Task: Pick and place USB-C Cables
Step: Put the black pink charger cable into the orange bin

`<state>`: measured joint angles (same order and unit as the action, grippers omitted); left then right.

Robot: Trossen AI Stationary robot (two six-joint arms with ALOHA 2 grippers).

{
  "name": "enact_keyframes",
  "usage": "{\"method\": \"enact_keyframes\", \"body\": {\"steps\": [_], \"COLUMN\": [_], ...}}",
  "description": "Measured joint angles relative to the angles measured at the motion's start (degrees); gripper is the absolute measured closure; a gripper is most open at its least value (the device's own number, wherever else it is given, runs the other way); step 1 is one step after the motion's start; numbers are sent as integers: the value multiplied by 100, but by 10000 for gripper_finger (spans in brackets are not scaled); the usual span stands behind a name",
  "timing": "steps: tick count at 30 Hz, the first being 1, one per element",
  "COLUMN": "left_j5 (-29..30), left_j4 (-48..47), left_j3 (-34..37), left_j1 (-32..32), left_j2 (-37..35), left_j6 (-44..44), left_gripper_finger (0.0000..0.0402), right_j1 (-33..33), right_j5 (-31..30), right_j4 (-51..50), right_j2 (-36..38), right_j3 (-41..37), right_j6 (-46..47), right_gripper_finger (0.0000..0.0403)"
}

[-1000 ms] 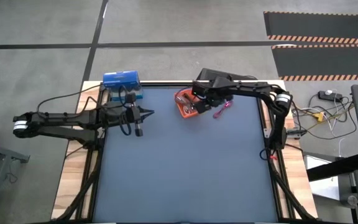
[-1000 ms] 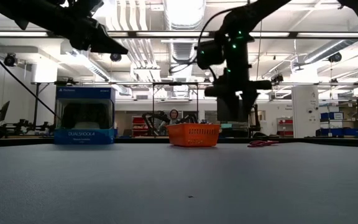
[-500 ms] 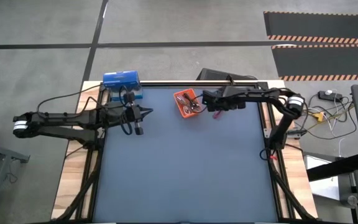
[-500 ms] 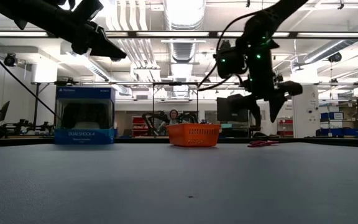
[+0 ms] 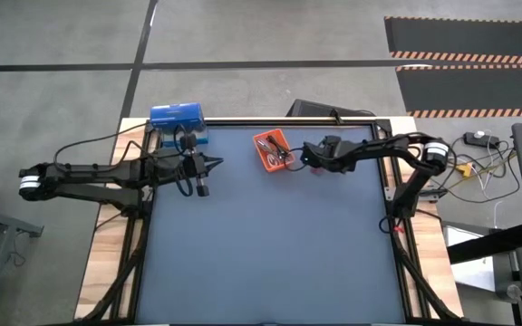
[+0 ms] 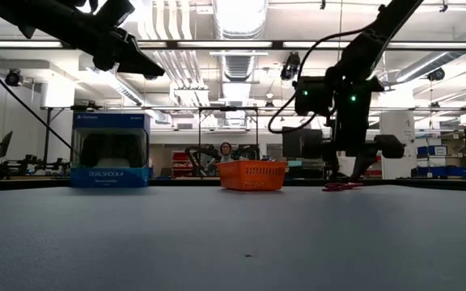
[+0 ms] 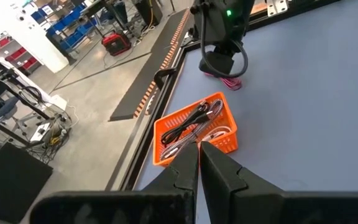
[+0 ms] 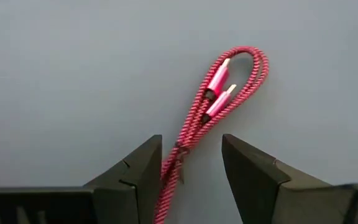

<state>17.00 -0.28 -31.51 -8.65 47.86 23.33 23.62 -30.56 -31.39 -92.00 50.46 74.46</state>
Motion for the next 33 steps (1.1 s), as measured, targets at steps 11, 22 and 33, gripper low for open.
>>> {"method": "enact_keyframes", "body": {"steps": [11, 22, 33], "left_j5": [1, 205, 259], "left_j4": [1, 172, 466], "left_j3": [0, 0, -2], "left_j1": [-1, 1, -1], "left_j2": [0, 0, 0], "left_j6": [4, -2, -45], "left_gripper_finger": [400, 400, 400], "right_j1": [-24, -9, -434], "right_j5": [-180, 230, 637], "right_j4": [257, 203, -101], "right_j2": [-519, -200, 57], "right_j3": [-86, -104, -112], "right_j6": [-11, -1053, -1462], "right_gripper_finger": [278, 373, 385]}}
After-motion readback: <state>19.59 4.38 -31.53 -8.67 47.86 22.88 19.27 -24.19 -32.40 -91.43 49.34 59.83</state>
